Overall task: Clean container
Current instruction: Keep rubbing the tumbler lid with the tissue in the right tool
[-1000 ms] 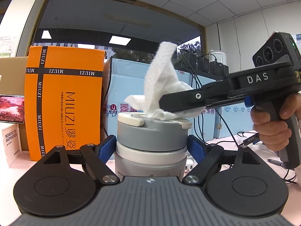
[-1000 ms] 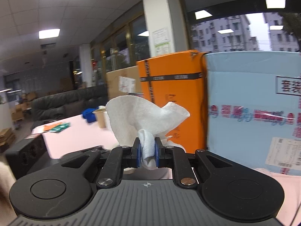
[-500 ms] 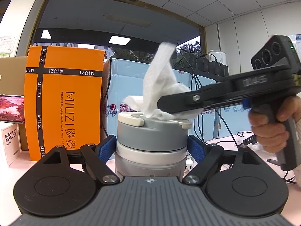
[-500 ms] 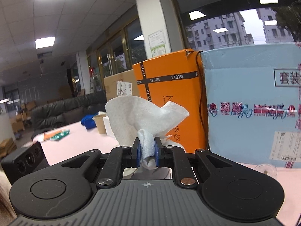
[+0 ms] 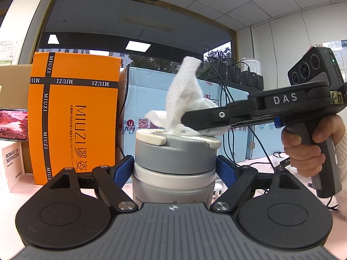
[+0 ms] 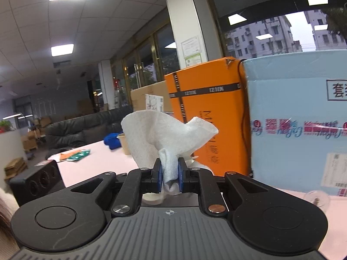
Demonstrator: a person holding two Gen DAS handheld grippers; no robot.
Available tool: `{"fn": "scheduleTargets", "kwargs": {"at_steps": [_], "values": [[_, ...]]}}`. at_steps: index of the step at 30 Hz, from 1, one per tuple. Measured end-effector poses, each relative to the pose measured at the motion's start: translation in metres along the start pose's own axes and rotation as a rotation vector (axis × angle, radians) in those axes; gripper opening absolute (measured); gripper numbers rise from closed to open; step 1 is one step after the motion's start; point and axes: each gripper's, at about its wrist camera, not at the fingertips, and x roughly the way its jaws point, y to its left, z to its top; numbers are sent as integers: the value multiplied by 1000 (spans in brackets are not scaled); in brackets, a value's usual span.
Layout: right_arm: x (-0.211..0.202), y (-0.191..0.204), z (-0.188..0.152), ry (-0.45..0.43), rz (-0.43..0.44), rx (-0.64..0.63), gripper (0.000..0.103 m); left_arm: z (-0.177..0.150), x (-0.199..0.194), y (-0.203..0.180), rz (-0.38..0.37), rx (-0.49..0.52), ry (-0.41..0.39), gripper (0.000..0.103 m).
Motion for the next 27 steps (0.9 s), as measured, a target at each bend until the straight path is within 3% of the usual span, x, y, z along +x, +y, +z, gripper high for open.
{"fn": "scheduleTargets", "kwargs": {"at_steps": [14,22,27], "values": [[-3,1,-3,8,113,0,13,0,3,4,1,3,-1,80],[-5,-1,-1,7,48,-36,13,0,7,8,1,0,-1,80],[-6,4,-1,22,120,-42,13,0,8,9,2,0,-1,80]]}}
